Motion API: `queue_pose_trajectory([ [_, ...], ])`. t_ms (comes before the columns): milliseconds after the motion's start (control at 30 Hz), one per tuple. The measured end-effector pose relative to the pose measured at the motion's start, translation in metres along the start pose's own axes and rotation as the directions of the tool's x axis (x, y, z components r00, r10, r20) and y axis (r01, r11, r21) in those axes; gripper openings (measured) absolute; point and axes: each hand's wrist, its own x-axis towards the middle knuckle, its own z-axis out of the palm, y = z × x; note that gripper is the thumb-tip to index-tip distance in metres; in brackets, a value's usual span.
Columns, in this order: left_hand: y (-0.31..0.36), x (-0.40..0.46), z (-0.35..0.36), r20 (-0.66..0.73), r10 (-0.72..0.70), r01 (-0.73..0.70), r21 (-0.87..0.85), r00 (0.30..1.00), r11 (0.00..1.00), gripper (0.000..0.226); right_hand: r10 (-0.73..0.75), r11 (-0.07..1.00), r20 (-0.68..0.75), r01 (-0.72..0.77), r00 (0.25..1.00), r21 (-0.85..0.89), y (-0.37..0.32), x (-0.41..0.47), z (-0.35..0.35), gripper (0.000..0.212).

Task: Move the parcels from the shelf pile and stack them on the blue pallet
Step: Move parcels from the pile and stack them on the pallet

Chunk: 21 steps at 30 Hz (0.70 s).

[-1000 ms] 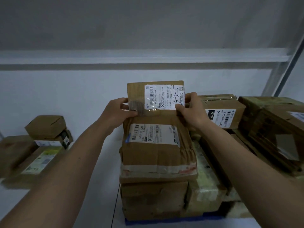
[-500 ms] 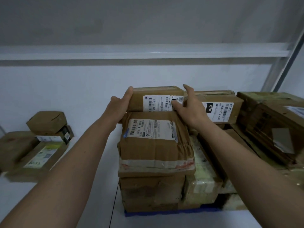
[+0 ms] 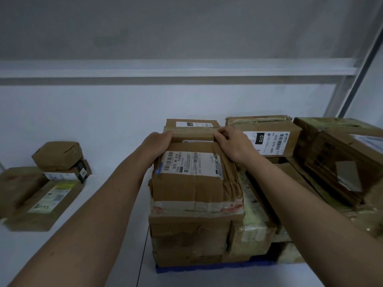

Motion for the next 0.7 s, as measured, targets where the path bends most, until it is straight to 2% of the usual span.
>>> queue_pose_trajectory([
  [167,0.001,0.001,0.000,0.002,0.001,-0.001,0.023,1.000,1.000,0.046,-0.015,0.999,-0.007,0.015,1.000,-0.033,-0.003,-0.003,-0.003,0.043],
  [233,0.001,0.001,-0.001,-0.014,0.011,-0.010,0.017,1.000,1.000,0.054,-0.019,0.998,-0.008,0.019,1.000,-0.066,-0.005,-0.004,-0.005,0.042],
  [333,0.007,-0.004,-0.006,-0.167,0.105,-0.099,0.047,0.980,0.994,0.068,-0.093,0.981,-0.099,0.075,0.991,-0.179,-0.014,-0.010,-0.012,0.041],
  [400,0.013,-0.011,-0.014,-0.256,0.226,-0.189,0.160,0.940,0.969,0.063,-0.209,0.951,-0.133,0.170,0.969,-0.257,-0.026,-0.017,-0.019,0.040],
  [500,0.020,-0.029,-0.028,-0.262,0.374,-0.262,0.378,0.890,0.888,0.049,-0.359,0.881,-0.036,0.326,0.933,-0.342,-0.049,-0.030,-0.025,0.038],
  [600,0.016,-0.057,-0.040,-0.240,0.380,-0.205,0.536,0.893,0.819,0.045,-0.432,0.796,0.085,0.424,0.898,-0.432,-0.070,-0.046,-0.021,0.039],
  [700,0.003,-0.092,-0.052,-0.274,0.360,-0.111,0.639,0.892,0.761,0.045,-0.517,0.717,0.181,0.539,0.837,-0.442,-0.094,-0.067,-0.009,0.043],
])
